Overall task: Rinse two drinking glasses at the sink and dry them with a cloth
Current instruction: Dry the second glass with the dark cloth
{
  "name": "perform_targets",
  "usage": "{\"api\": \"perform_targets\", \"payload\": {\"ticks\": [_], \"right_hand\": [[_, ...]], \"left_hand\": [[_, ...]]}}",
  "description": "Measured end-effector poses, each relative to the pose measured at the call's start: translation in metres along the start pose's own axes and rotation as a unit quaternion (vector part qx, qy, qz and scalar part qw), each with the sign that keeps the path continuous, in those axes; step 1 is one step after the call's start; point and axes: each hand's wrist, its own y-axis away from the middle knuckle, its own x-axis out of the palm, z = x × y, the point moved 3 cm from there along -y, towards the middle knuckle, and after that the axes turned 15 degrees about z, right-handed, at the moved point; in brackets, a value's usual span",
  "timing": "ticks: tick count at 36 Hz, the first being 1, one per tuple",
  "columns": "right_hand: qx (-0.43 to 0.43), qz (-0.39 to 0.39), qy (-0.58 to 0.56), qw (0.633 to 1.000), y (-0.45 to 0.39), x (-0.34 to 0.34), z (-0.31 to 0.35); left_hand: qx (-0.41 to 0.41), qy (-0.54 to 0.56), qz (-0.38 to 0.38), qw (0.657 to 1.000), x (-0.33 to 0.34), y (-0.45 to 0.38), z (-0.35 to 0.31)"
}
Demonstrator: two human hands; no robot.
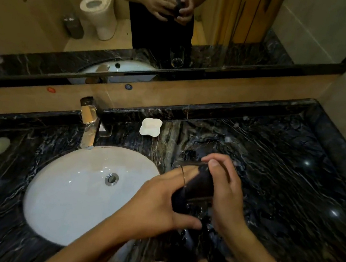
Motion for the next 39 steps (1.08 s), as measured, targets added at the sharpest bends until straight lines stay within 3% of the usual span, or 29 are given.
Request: {"api": "perform_targets", "payload": {"ticks": [3, 6, 10, 13, 16, 18, 20, 24, 26, 28, 30, 33, 34, 36, 39], "right_hand": [[0.019, 0.077, 0.028, 0.996, -0.001, -0.003, 0.004], [-0.005, 0.17, 0.037, 0.985, 0.006, -0.005, 0.003], [-0.131, 0.104, 0.135, 0.977, 0.009, -0.003, -0.003], [-0.153, 0.054, 0.12, 0.979, 0.004, 0.0, -0.002], [-0.088, 0.047, 0.043, 0.994, 0.0, 0.004, 0.002], [-0.006, 0.048, -0.007, 0.999, -0.004, 0.004, 0.003], [0.104, 0.08, -0.045, 0.99, -0.009, 0.001, 0.003], [0.344, 0.183, -0.109, 0.914, -0.01, -0.005, 0.001], [0.394, 0.223, -0.084, 0.887, -0.009, -0.004, -0.001], [0.399, 0.255, -0.097, 0.876, -0.008, 0.0, -0.001], [0.347, 0.261, -0.139, 0.89, -0.01, 0.002, 0.002], [0.179, 0.212, -0.131, 0.952, -0.011, 0.003, 0.004], [0.12, 0.191, -0.106, 0.968, -0.01, 0.005, 0.004], [0.022, 0.153, -0.041, 0.987, -0.007, 0.007, 0.002], [-0.12, 0.095, 0.141, 0.978, -0.009, 0.001, 0.002]], "left_hand": [[-0.031, 0.168, -0.07, 0.983, 0.004, -0.001, 0.004], [-0.04, 0.312, -0.087, 0.945, 0.003, 0.0, 0.006], [-0.019, 0.371, -0.075, 0.925, -0.001, 0.0, 0.003], [-0.012, 0.356, -0.055, 0.933, 0.004, 0.002, -0.001], [-0.002, 0.276, -0.071, 0.958, 0.01, 0.005, -0.003], [0.029, 0.133, -0.091, 0.987, 0.013, 0.005, 0.0], [0.071, -0.061, -0.086, 0.992, 0.014, 0.005, 0.005], [0.135, -0.403, -0.025, 0.905, 0.014, 0.007, 0.023], [0.178, -0.468, 0.003, 0.866, 0.008, 0.01, 0.025], [0.203, -0.465, -0.009, 0.861, 0.002, 0.011, 0.024], [0.193, -0.377, -0.044, 0.905, 0.001, 0.009, 0.027], [0.125, -0.056, -0.141, 0.98, -0.005, 0.007, 0.016], [0.084, 0.082, -0.161, 0.98, -0.006, 0.007, 0.011], [0.004, 0.34, -0.155, 0.928, -0.006, 0.005, 0.005], [-0.031, 0.492, -0.123, 0.862, -0.003, 0.004, 0.0]]}}
